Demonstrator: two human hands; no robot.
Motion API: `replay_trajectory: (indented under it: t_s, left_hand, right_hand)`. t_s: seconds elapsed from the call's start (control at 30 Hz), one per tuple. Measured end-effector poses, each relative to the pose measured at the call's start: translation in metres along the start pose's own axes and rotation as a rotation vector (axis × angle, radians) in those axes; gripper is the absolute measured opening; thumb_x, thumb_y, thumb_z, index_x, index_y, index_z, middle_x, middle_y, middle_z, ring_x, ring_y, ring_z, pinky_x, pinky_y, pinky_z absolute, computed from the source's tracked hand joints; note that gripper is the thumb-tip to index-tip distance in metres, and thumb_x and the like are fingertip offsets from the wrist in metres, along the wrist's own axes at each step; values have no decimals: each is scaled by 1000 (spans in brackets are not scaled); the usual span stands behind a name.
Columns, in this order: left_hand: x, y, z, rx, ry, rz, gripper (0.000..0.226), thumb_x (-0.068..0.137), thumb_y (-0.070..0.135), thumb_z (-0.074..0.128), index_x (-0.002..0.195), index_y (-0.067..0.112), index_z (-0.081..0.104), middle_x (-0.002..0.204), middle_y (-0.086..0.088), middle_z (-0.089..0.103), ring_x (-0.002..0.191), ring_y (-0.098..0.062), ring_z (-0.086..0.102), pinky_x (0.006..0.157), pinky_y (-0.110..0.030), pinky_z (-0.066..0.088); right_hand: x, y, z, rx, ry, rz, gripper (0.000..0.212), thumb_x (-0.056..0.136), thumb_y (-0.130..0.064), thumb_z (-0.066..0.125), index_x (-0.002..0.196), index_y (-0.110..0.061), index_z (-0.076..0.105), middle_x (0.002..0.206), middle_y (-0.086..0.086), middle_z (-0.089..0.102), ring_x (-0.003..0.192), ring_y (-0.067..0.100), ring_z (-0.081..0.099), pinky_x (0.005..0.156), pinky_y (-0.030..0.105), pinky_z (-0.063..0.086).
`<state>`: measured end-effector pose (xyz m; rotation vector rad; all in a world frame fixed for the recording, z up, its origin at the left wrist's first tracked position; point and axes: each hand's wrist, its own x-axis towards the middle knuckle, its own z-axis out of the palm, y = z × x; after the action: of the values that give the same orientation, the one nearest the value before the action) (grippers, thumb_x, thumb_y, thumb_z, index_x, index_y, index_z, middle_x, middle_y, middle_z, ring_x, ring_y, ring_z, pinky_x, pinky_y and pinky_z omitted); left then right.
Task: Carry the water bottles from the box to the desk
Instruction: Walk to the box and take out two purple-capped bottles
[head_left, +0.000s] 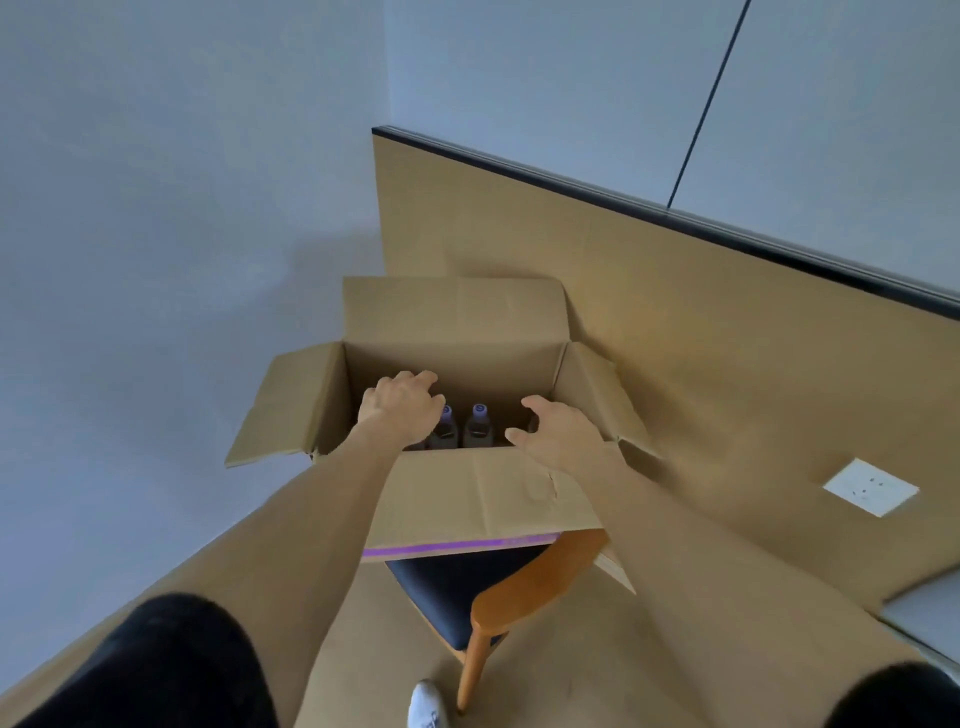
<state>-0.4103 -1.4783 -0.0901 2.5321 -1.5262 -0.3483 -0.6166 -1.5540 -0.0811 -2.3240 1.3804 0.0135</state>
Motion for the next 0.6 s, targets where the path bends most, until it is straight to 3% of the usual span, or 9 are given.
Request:
replay_trajectory:
  t_s: [0.27, 0.6]
  left_hand:
    - [116, 11, 24, -30, -80, 40, 44, 103, 38, 42, 140, 16, 51, 132, -13, 58, 118, -34, 54, 96, -46, 45]
    - [190, -8, 93, -18, -270, -103, 52, 104, 40, 45, 154, 25, 36, 149, -11, 46, 131, -36, 47, 104, -49, 46]
  right_hand:
    - [113, 19, -3, -2, -69, 26, 66, 97, -51, 56, 153, -25, 35, 133, 6, 59, 124, 28, 54, 103, 44, 48]
    - [224, 38, 49, 16, -268, 22, 70, 95, -48, 61, 155, -26, 32, 154, 2, 44, 138, 28, 44, 108, 40, 43]
